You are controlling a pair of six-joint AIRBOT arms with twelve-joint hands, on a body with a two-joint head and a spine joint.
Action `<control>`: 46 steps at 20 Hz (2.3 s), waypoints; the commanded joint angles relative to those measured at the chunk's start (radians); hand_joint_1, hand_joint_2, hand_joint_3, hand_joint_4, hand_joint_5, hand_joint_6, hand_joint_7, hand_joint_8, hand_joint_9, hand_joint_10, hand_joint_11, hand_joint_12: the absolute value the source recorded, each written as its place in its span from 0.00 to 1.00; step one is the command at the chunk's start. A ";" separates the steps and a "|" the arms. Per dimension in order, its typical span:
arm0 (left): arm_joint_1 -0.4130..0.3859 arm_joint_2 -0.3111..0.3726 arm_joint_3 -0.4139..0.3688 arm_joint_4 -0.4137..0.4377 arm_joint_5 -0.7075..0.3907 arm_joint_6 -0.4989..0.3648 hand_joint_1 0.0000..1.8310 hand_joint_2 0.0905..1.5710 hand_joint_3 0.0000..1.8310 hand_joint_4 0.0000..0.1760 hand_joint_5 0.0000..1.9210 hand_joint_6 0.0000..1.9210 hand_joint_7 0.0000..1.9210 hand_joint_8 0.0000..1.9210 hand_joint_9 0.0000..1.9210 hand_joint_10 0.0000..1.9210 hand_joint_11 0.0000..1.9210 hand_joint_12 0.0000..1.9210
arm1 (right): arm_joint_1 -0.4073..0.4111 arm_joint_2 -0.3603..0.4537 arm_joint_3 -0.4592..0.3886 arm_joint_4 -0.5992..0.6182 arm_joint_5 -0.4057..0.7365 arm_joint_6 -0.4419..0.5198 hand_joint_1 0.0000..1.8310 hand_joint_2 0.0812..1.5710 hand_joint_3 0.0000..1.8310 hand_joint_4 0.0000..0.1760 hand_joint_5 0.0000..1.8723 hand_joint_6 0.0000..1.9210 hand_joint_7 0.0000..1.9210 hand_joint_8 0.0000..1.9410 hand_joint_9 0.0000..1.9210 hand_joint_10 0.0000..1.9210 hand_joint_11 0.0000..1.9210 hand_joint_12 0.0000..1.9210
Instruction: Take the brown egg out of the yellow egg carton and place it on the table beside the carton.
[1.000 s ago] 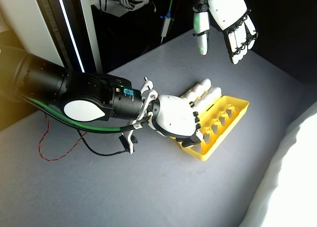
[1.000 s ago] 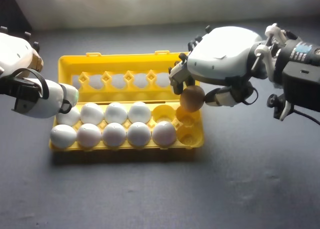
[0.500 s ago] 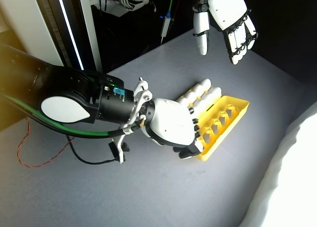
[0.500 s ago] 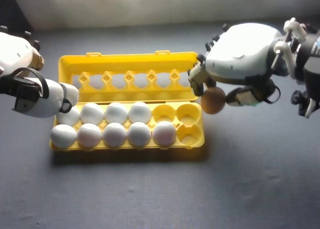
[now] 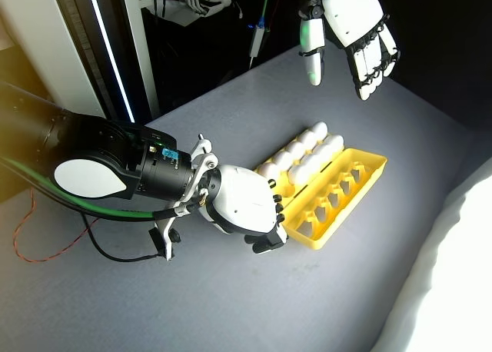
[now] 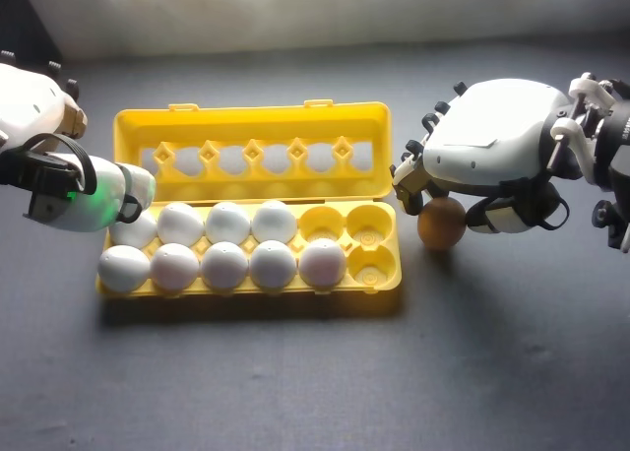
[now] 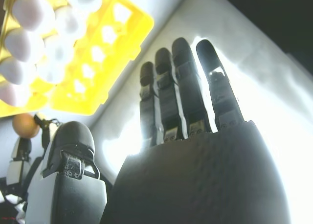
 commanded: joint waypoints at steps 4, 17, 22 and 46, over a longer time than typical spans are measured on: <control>-0.011 0.013 0.000 0.087 -0.013 0.005 0.00 0.81 0.00 0.00 0.21 0.00 0.23 0.00 0.22 0.00 0.00 0.41 | -0.001 0.005 0.001 -0.005 0.099 -0.007 0.74 0.75 0.00 0.00 0.40 0.69 0.46 0.58 0.37 0.74 0.27 0.82; -0.011 0.013 0.004 0.090 -0.013 0.005 0.00 0.81 0.00 0.00 0.18 0.00 0.21 0.00 0.20 0.00 0.00 0.36 | -0.002 -0.003 0.017 -0.006 0.110 -0.010 0.51 0.73 0.00 0.00 0.28 0.04 0.32 0.02 0.22 0.25 0.02 0.76; -0.011 0.013 0.003 0.090 -0.013 0.005 0.00 0.81 0.00 0.00 0.21 0.00 0.24 0.00 0.22 0.00 0.00 0.41 | 0.000 -0.003 0.017 -0.007 0.112 -0.011 0.53 0.72 0.00 0.00 0.28 0.03 0.32 0.01 0.22 0.26 0.01 0.76; -0.009 0.013 0.011 0.084 -0.013 0.005 0.00 0.81 0.00 0.00 0.19 0.00 0.22 0.00 0.21 0.00 0.00 0.39 | 0.091 0.441 -0.268 -0.214 0.211 0.188 0.51 0.75 0.00 0.00 0.28 0.01 0.32 0.00 0.20 0.29 0.00 0.77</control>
